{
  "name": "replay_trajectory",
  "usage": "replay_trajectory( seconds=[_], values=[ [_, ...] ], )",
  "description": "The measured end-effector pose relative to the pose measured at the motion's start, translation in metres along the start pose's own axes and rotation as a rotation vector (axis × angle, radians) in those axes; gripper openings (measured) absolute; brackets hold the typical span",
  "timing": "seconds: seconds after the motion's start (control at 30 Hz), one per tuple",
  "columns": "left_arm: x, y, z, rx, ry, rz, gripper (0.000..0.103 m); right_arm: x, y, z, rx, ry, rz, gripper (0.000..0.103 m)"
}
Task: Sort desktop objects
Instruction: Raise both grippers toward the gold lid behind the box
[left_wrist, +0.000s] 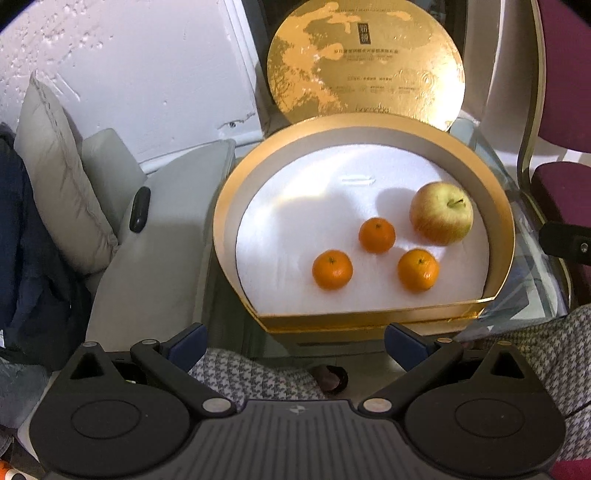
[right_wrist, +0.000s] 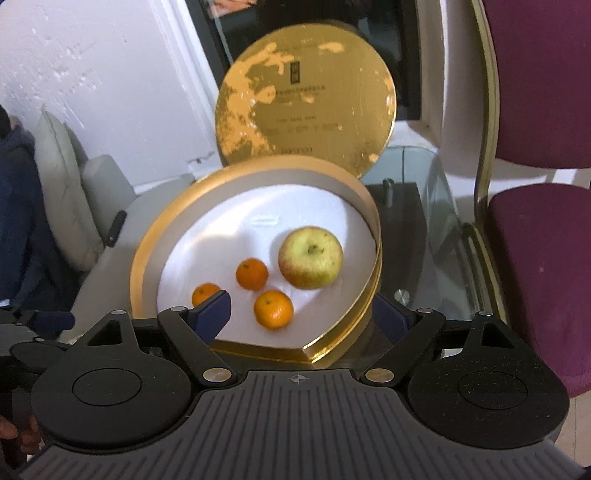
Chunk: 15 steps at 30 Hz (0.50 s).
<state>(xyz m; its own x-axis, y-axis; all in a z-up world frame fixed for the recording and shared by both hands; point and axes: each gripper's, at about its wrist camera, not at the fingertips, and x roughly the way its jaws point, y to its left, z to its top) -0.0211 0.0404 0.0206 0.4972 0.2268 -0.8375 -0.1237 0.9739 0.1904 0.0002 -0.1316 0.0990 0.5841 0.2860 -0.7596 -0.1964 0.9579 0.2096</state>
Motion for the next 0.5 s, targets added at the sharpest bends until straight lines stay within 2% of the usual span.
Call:
replay_trajectory(
  seconds=[0.2, 0.5],
  values=[
    [-0.001, 0.004, 0.015, -0.006, -0.025, 0.018, 0.102, -0.005, -0.010, 0.014, 0.001, -0.040, -0.016, 0.088],
    [0.000, 0.042, 0.047, -0.076, -0.081, 0.074, 0.102, -0.016, -0.022, 0.044, 0.022, -0.118, -0.030, 0.089]
  ],
)
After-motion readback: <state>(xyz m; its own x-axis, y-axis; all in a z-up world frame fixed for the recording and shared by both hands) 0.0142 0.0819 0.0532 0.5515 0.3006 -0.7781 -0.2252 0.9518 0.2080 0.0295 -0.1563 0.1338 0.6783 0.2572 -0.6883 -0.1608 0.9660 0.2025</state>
